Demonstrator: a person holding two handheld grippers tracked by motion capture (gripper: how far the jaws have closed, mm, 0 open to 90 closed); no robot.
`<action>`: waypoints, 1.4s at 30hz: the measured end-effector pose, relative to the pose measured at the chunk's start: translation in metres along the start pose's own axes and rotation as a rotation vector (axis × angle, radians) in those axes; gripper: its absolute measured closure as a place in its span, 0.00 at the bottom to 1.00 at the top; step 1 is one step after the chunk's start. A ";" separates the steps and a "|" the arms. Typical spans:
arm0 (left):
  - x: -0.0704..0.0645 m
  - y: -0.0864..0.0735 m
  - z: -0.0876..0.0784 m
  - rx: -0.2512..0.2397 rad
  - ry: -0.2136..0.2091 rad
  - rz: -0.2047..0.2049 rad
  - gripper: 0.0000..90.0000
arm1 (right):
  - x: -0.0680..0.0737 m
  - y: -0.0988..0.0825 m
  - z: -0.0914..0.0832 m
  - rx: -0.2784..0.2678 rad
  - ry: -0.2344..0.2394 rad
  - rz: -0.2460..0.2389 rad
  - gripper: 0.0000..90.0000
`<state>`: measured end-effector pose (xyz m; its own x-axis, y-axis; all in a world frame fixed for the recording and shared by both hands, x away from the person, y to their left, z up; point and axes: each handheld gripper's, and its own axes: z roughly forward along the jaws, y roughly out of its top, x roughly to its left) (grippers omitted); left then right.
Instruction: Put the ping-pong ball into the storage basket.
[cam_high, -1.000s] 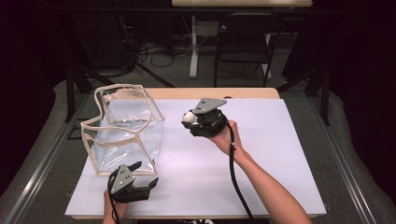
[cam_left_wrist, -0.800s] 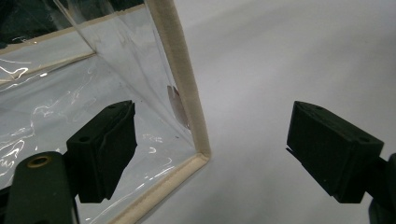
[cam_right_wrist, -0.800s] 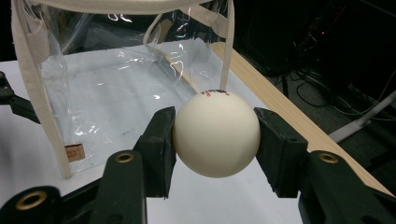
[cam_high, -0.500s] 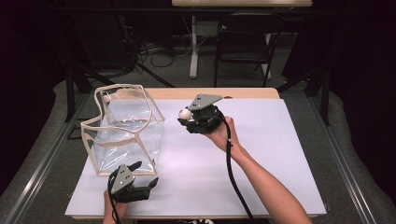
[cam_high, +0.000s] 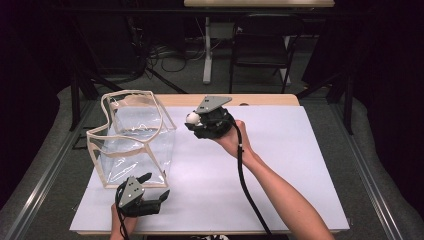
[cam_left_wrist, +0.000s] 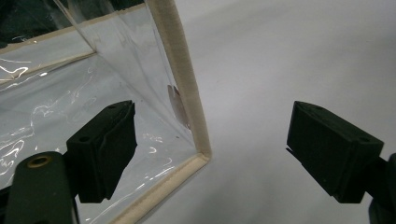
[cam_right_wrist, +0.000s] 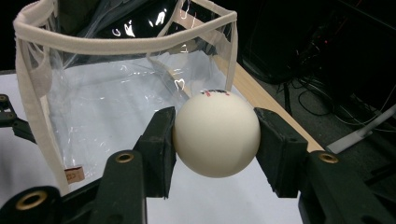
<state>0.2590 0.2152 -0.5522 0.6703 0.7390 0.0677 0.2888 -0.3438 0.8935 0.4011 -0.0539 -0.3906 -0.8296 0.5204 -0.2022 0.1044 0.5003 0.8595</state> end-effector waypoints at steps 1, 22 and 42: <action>0.000 0.000 0.000 0.000 0.000 0.001 0.18 | 0.000 0.001 0.001 0.002 0.000 -0.001 0.57; 0.000 0.000 -0.001 -0.005 0.000 -0.006 0.18 | 0.003 0.025 0.008 -0.005 0.009 -0.034 0.57; 0.000 0.000 0.000 -0.002 -0.001 -0.006 0.18 | 0.004 0.045 0.016 -0.012 0.013 -0.049 0.57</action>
<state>0.2584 0.2154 -0.5524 0.6691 0.7406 0.0616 0.2917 -0.3379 0.8948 0.4113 -0.0184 -0.3600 -0.8408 0.4861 -0.2383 0.0567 0.5169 0.8541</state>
